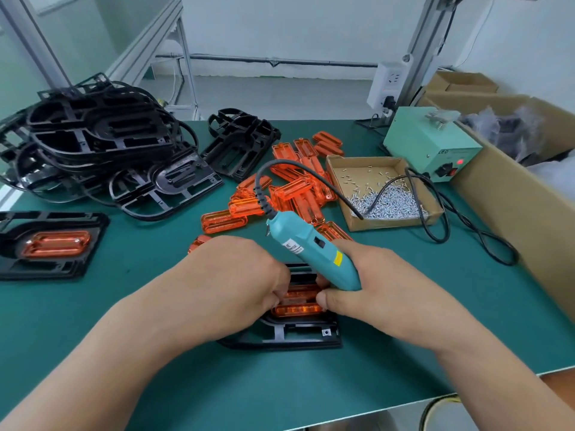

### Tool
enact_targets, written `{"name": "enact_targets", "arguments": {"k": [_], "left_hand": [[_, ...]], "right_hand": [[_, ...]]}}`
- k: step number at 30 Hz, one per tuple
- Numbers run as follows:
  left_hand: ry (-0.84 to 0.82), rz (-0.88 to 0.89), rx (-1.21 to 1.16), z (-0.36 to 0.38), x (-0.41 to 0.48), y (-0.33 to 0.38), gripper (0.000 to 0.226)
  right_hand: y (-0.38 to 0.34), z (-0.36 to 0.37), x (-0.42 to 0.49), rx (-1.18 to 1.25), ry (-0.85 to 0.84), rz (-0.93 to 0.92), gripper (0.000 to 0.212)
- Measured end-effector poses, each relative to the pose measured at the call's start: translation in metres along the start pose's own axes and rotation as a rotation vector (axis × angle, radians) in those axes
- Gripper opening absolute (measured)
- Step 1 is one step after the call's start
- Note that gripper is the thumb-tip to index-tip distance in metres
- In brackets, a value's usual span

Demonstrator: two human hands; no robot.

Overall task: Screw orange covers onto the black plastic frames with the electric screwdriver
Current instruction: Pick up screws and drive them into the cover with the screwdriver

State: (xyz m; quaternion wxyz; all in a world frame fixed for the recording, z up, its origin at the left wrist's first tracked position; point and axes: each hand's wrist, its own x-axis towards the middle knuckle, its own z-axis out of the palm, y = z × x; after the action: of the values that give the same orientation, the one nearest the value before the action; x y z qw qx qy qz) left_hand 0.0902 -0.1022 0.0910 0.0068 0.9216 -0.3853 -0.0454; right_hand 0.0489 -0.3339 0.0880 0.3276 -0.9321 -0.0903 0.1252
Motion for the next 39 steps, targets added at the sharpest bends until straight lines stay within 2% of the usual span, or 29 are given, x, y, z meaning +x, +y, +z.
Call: {"name": "enact_targets", "arguments": {"k": [4, 9, 12, 16, 19, 23, 26, 30, 34, 39], "left_hand": [[0.0, -0.025, -0.03, -0.001, 0.0, 0.001, 0.021], [-0.025, -0.063, -0.089, -0.001, 0.001, -0.002, 0.016], [-0.049, -0.099, -0.139, -0.002, 0.001, -0.004, 0.013], [-0.068, -0.117, -0.161, -0.003, 0.001, -0.005, 0.012], [-0.061, -0.11, -0.163, -0.003, 0.0, -0.005, 0.011], [-0.055, -0.102, -0.169, -0.002, -0.001, -0.006, 0.011], [-0.052, -0.086, -0.174, -0.002, -0.001, -0.007, 0.011], [-0.05, -0.069, -0.199, -0.004, -0.001, -0.008, 0.012], [-0.026, -0.054, -0.232, -0.005, -0.001, -0.01, 0.016], [0.051, -0.023, -0.383, -0.011, -0.002, -0.014, 0.01]], "right_hand": [[0.0, -0.002, -0.002, 0.018, -0.002, -0.005, 0.036], [0.007, -0.021, 0.003, 0.395, -0.116, 0.053, 0.023], [0.006, -0.026, 0.008, 0.539, -0.172, 0.081, 0.028], [0.0, -0.028, 0.013, 0.486, -0.231, 0.089, 0.038], [-0.002, -0.027, 0.013, 0.456, -0.222, 0.085, 0.034], [-0.003, -0.026, 0.008, 0.648, -0.169, 0.127, 0.043], [-0.003, -0.026, 0.007, 0.758, -0.136, 0.125, 0.041], [-0.01, -0.015, 0.015, 0.6, -0.137, 0.062, 0.031], [-0.01, -0.004, 0.022, 0.525, -0.17, 0.073, 0.029], [-0.002, -0.005, 0.027, 0.767, -0.114, 0.129, 0.033]]}}
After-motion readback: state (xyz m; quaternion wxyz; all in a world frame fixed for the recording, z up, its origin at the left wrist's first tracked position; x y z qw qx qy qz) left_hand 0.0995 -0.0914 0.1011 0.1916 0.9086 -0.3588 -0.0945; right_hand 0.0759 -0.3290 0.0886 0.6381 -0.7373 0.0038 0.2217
